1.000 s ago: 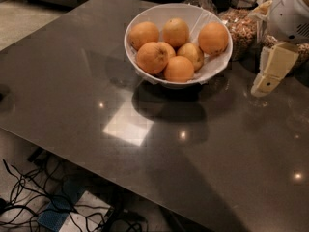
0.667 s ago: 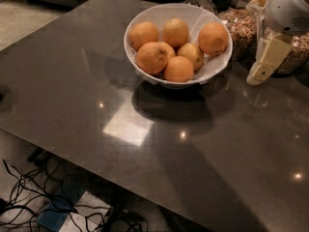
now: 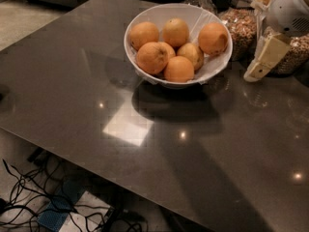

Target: Pick orange from white bowl

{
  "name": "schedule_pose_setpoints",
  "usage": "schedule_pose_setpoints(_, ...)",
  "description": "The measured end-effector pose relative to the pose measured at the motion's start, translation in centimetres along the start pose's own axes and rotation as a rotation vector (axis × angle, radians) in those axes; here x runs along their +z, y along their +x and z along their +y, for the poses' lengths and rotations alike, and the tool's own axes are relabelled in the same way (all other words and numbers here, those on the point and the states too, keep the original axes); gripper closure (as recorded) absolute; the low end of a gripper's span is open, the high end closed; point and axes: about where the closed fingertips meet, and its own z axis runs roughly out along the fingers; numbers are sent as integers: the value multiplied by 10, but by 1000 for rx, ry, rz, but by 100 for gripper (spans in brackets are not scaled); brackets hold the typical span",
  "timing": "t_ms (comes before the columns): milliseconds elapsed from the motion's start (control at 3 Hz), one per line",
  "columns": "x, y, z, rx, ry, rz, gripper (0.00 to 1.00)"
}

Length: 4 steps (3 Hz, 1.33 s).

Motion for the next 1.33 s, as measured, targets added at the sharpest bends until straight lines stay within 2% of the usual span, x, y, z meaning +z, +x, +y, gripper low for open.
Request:
schedule_pose_setpoints(667,27,17,-40,167,104,-73,0)
schedule_pose_setpoints(1000,40,16,-53,195,105,-124,0)
schedule_pose_setpoints(1333,52,6,-61,185,88,-181,0)
